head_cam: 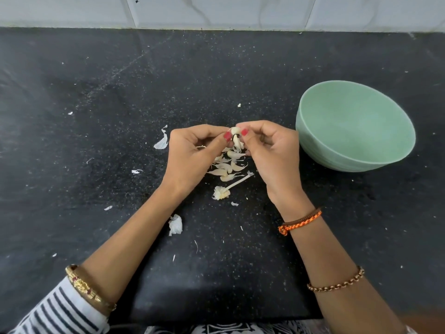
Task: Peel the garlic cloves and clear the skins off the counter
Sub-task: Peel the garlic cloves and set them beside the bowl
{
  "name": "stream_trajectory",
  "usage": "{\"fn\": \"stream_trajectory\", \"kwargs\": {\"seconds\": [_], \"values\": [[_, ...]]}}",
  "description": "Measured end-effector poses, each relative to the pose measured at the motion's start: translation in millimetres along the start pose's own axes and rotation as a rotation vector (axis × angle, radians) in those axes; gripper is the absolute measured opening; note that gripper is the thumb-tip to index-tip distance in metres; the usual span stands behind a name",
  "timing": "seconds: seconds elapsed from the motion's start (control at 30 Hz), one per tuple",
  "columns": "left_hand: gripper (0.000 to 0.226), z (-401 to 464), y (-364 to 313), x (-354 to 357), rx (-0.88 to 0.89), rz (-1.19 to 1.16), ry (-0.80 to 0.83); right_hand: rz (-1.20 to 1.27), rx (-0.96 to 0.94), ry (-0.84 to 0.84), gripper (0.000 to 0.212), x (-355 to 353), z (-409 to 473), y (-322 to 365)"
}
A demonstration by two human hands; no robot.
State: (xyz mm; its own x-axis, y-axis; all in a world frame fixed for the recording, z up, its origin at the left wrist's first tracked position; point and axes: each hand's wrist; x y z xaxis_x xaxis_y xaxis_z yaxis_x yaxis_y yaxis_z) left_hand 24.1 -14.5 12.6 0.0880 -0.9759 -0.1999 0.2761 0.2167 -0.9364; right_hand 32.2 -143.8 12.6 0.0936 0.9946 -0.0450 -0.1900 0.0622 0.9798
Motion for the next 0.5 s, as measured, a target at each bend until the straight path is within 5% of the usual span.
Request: {"fn": "stream_trajectory", "kwargs": {"seconds": [0.5], "values": [[0.027,1.9,-0.2,2.5,-0.190,-0.090,-0.070,-0.285,-0.352,0.027,0.017,0.3,-1.3,-7.4]]}}
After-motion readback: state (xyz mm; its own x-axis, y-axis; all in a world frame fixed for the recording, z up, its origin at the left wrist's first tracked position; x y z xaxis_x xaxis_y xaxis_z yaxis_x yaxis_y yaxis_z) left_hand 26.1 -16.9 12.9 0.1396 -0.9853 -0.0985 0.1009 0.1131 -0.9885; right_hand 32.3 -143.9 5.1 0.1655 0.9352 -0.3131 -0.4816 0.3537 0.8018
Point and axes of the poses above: each hand's wrist, its own z-axis towards the middle knuckle, its own x-axis out of the palm, y = z × x, and after that the axes turned 7 degrees about z, right-handed
